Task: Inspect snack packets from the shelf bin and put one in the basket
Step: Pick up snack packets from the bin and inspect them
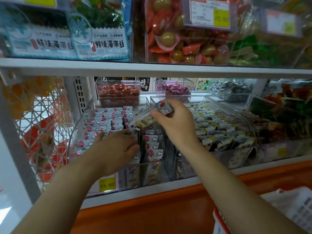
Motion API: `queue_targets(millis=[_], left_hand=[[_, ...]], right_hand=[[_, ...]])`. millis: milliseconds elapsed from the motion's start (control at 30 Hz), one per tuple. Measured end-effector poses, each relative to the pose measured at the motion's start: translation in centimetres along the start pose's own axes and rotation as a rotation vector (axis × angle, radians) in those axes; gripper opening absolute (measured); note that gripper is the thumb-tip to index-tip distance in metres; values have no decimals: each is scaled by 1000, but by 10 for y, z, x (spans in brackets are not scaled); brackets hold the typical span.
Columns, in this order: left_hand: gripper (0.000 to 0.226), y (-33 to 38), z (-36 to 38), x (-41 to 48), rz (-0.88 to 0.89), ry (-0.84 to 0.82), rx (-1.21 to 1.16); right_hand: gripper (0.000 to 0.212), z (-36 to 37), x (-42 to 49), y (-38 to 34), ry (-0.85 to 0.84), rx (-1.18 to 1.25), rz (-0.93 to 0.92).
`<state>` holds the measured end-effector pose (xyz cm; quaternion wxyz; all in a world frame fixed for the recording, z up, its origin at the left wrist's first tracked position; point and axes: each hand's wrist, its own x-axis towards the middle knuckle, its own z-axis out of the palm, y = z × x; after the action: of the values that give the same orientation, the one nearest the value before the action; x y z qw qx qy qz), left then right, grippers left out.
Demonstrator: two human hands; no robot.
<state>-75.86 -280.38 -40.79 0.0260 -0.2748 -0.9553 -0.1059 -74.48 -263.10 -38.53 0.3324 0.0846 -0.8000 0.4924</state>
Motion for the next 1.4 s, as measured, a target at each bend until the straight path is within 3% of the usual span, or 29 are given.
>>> queue_targets(millis=[167,300,400,500,667,767,933,1067,1200,1267,1400], left_hand=[[46,-2,-3,-12,-13,-4,35],[47,-3,-4,-18,22,7,53],[44,-3,-5,-21,46,3,60],[38,-5,-11,-22,63,17,19],[31,-13,-24,-24,39,108,-45],[29,-18,-30,-26,-1,197,-62],[30,-21,-34,-28,-30,206,-57],[36,-20,-36,-26,-56,200,-52],[40,-22,-35,-25,-67,196,-50],[41,-24,-35,-24,-60,209,-79],[41,-25,-33,-23,-45,238,-105]], right_hand=[[21,26,17,-8,-229,-287,-136],[29,34,30,-8,-314,-411,-148],[48,43,31,-6,-540,-552,-103],[42,50,31,-5,-681,-803,-165],[27,53,36,-6,-659,-793,-168],[24,60,33,-2,-776,-923,-241],[30,63,45,-2,-872,-914,-136],[33,61,57,-3,-856,-758,-46],[26,62,68,1,-718,-688,-83],[21,66,71,5,-658,-701,-117],[12,79,70,17,-706,-865,-179]])
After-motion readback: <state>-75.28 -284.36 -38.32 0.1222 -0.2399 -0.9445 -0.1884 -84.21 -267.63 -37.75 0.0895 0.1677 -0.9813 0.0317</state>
